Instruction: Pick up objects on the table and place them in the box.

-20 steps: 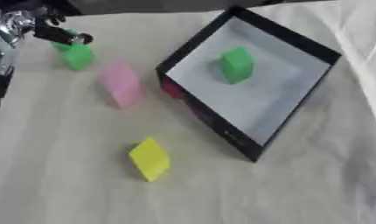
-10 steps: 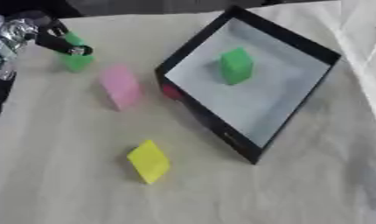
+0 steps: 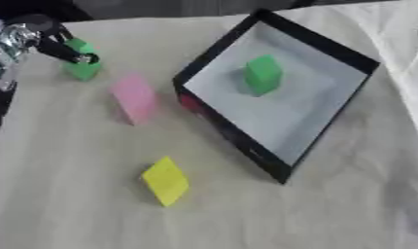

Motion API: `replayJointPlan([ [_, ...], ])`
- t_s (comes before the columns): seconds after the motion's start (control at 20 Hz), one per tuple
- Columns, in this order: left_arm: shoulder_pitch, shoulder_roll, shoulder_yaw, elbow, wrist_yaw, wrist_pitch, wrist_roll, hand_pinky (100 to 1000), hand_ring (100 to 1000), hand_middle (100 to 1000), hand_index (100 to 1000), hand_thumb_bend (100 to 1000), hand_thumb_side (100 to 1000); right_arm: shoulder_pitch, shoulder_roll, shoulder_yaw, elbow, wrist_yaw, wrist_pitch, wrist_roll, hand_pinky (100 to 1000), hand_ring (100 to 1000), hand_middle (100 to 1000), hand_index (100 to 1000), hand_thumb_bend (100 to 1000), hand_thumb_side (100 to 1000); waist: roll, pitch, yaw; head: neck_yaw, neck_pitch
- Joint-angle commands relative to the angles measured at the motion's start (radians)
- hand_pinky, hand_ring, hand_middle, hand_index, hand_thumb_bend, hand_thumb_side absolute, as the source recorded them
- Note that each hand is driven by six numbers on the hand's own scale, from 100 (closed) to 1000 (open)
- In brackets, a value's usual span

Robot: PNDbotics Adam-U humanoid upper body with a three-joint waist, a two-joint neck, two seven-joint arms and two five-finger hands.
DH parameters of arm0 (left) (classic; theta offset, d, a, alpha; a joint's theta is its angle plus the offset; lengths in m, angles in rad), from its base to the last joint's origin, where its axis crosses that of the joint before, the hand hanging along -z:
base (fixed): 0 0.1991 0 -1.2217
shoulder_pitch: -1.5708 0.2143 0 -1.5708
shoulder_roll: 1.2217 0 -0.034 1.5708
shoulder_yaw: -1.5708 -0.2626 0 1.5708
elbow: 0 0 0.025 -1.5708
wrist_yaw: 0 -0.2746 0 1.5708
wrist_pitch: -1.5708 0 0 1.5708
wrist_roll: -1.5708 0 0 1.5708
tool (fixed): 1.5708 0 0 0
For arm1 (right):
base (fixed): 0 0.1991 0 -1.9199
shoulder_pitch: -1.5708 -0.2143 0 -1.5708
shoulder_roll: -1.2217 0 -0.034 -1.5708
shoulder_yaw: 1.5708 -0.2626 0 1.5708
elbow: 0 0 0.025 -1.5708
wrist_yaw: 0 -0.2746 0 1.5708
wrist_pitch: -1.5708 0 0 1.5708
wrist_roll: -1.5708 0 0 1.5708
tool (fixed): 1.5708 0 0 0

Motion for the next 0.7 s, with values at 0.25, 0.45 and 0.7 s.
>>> replayJointPlan([
  [0.25, -0.021, 0.021, 0.011, -0.018, 0.029, 0.013, 0.034, 875, 796, 760, 858, 527, 488, -0.006, -0.026, -0.004, 0.000, 0.007, 0.000, 0.009, 876, 785, 818, 899, 100, 574, 0.002, 0.001, 0.002, 0.004, -0.007],
  [0.45, -0.036, 0.024, 0.014, -0.036, 0.033, 0.030, 0.072, 879, 802, 766, 861, 550, 484, -0.003, -0.028, -0.002, 0.003, 0.010, 0.002, 0.018, 876, 785, 818, 900, 100, 578, 0.001, 0.000, 0.006, 0.003, 0.000],
  [0.7, -0.038, 0.029, 0.017, -0.034, 0.016, 0.057, 0.105, 891, 816, 782, 876, 644, 466, -0.003, -0.029, -0.003, 0.003, 0.010, 0.002, 0.022, 877, 785, 818, 900, 100, 582, 0.000, 0.000, 0.007, 0.002, -0.003],
])
